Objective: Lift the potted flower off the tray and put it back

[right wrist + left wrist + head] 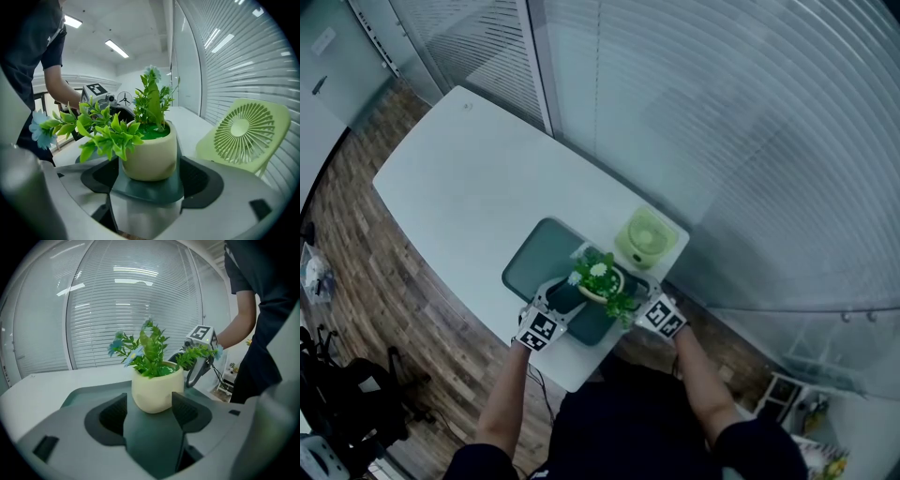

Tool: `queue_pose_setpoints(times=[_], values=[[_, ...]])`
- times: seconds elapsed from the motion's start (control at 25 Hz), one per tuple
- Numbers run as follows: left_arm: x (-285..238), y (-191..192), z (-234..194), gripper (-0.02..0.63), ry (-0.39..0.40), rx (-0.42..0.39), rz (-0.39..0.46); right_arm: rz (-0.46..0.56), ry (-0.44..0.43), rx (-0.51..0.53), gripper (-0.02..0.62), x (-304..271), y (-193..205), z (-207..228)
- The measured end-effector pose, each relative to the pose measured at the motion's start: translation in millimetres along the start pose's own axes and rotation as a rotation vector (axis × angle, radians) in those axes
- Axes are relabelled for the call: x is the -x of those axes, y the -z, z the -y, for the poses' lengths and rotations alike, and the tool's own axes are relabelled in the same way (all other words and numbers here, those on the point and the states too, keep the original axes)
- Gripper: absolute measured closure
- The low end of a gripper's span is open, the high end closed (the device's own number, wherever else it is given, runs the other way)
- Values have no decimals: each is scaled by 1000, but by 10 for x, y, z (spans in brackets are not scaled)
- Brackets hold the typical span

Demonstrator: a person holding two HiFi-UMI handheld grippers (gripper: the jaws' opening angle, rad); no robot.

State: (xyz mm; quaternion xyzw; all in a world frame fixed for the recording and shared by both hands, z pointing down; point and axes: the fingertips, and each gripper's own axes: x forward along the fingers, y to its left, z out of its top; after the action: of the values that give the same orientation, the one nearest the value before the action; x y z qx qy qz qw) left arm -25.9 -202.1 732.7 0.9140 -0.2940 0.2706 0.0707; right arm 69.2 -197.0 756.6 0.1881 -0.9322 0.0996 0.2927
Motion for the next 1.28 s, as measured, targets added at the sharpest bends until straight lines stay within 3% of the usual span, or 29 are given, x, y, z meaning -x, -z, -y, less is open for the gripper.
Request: queue_pose_setpoints(times=[0.84,1.28], values=[[-236,-112,133,330,134,-88,9,15,-29,9,221,-108,-31,46],[-242,-107,138,327,158,-59,4,25,-20,1,218,-121,-52,44]])
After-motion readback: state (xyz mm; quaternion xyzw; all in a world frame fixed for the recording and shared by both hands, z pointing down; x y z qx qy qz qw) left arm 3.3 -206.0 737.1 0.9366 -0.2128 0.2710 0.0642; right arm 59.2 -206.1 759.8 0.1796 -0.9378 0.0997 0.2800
